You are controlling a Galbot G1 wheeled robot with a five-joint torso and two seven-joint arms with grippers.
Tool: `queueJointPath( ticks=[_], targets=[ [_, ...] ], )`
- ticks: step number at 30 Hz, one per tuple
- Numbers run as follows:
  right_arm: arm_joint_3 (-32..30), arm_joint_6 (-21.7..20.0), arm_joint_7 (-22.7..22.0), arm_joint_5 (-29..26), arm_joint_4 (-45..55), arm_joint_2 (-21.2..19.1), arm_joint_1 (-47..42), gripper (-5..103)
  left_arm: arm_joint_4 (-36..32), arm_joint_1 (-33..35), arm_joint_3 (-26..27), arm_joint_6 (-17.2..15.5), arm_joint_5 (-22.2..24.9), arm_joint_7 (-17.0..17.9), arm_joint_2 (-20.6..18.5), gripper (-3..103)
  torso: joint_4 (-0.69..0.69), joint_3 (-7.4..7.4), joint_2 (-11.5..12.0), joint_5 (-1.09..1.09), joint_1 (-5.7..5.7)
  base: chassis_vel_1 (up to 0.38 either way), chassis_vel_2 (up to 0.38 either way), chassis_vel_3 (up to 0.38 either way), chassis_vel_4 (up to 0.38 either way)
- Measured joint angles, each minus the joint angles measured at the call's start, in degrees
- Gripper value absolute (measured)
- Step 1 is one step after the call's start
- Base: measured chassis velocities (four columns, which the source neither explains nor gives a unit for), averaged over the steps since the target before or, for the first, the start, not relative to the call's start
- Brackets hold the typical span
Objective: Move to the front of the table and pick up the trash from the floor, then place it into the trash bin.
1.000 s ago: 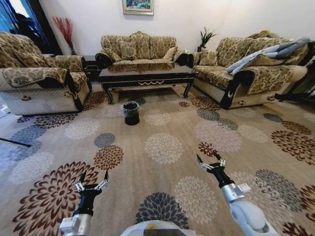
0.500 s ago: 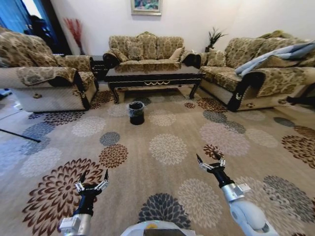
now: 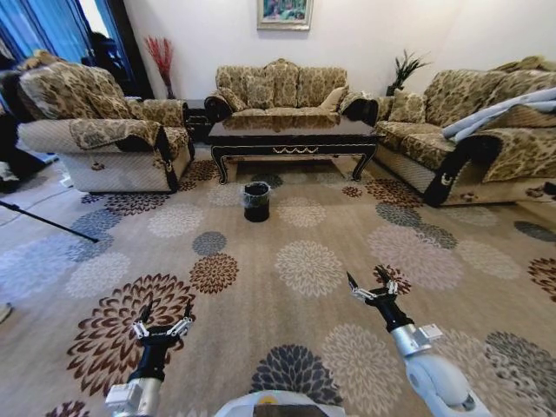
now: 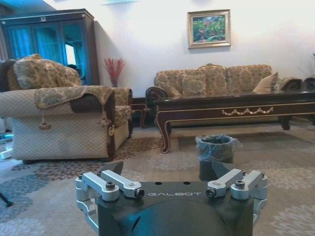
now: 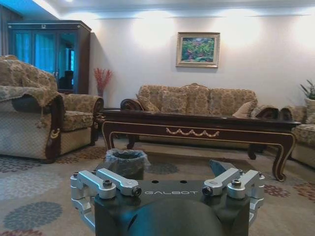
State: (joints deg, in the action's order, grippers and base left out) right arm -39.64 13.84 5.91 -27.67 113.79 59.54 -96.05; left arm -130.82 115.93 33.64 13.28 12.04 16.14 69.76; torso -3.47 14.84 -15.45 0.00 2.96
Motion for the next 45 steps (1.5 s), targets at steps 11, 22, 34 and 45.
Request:
queueJointPath(
  ticks=[11, 22, 34, 45],
  targets=[
    [0.0, 0.0, 0.0, 0.0, 0.0, 0.0, 0.0, 100, 0.0, 0.0, 0.0, 0.0, 0.0, 0.0, 0.0, 100, 0.01, 1.38, -2.05, 0.0, 0.67, 0.0, 0.0, 0.0, 0.0],
    [0.0, 0.0, 0.0, 0.0, 0.0, 0.0, 0.0, 100, 0.0, 0.0, 0.0, 0.0, 0.0, 0.0, 0.0, 100, 0.01, 3.07, -4.59, 0.0, 1.51, 0.0, 0.0, 0.0, 0.0],
    [0.0, 0.0, 0.0, 0.0, 0.0, 0.0, 0.0, 100, 0.0, 0.0, 0.0, 0.0, 0.0, 0.0, 0.0, 100, 0.01, 4.81, -7.32, 0.0, 2.52, 0.0, 0.0, 0.0, 0.0],
    [0.0, 0.0, 0.0, 0.0, 0.0, 0.0, 0.0, 100, 0.0, 0.0, 0.0, 0.0, 0.0, 0.0, 0.0, 100, 0.01, 6.49, -10.02, 0.0, 3.51, 0.0, 0.0, 0.0, 0.0]
  ],
)
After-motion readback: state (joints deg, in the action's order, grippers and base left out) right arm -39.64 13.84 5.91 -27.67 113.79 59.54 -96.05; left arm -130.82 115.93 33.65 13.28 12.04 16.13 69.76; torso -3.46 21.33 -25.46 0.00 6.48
